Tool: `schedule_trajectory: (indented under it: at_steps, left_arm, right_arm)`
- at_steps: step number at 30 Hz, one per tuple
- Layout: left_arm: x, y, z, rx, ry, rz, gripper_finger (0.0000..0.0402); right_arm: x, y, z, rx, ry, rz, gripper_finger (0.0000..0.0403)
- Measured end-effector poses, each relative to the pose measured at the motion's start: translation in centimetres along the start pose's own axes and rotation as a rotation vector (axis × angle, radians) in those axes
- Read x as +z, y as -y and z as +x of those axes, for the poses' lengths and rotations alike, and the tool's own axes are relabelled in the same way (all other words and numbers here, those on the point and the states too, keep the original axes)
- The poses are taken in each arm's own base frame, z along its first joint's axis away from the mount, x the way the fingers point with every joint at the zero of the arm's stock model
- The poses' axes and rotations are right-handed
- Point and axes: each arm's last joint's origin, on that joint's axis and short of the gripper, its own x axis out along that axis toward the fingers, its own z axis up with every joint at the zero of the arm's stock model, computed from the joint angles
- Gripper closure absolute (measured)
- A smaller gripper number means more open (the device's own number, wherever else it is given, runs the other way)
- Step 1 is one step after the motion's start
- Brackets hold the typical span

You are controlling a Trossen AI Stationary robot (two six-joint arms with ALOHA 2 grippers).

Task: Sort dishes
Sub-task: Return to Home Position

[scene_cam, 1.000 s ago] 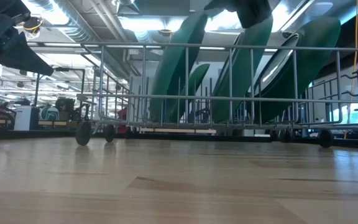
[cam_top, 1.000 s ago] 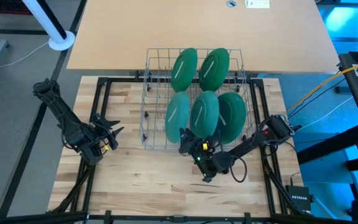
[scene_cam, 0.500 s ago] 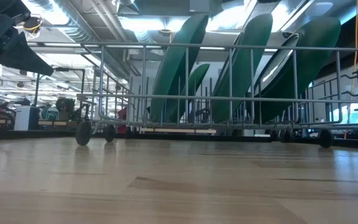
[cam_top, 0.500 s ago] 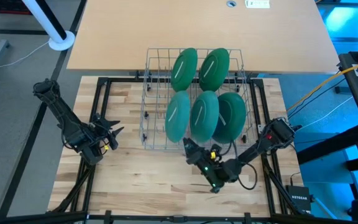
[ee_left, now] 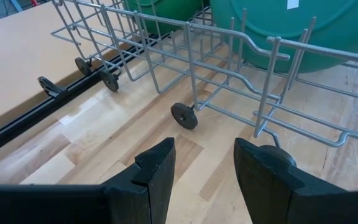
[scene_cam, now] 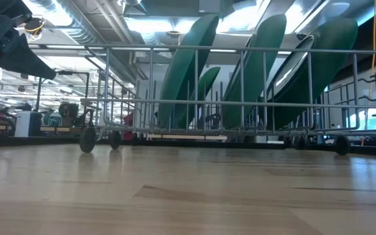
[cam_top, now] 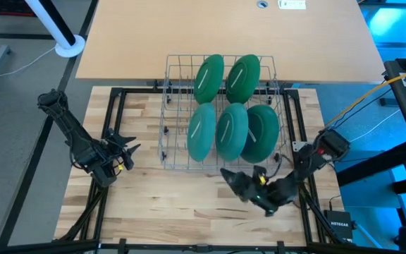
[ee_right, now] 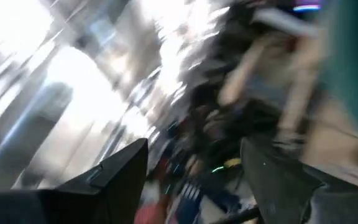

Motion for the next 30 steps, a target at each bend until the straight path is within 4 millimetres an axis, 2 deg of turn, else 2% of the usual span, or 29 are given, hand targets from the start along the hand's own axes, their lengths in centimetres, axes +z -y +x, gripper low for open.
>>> schedule_trajectory:
  at_steps: [4,6,8,10,13,17,22,26,30]
  left_arm:
    - [0.0,0.0,0.0,0.0,0.0,0.0,0.0247]
    - [0.0,0.0,0.0,0.0,0.0,0.0,0.0247]
    - [0.0,0.0,0.0,0.0,0.0,0.0,0.0247]
    - [0.0,0.0,0.0,0.0,0.0,0.0,0.0247]
    - [0.0,-0.1,0.0,0.007,-0.001,0.015,0.0247]
    - [0.0,-0.8,0.1,0.056,-0.006,0.076,0.0247]
    - [0.0,-0.7,0.2,0.054,-0.011,0.056,0.0247]
    - [0.0,-0.7,0.2,0.054,-0.012,0.057,0.0247]
    - [0.1,-0.5,0.2,0.048,0.001,0.007,0.0247]
  right_arm:
    - [0.6,-3.6,-1.3,0.336,-0.119,-0.303,0.0142]
    - [0.9,-5.4,-2.4,0.546,-0.126,-0.47,0.0142]
    - [1.5,-7.1,-3.6,0.71,-0.101,-0.55,0.0142]
    - [2.3,-8.5,-4.9,0.798,-0.077,-0.576,0.0142]
    - [3.6,-9.9,-6.5,0.839,-0.022,-0.678,0.0142]
    - [5.2,-11.3,-8.2,0.766,-0.031,-0.908,0.0142]
    - [8.2,-12.3,-10.0,0.44,-0.162,-1.296,0.0142]
    - [11.6,-12.8,-9.5,0.171,-0.226,-1.481,0.0142]
    - [14.4,-12.2,-8.6,0.156,-0.207,-1.592,0.0142]
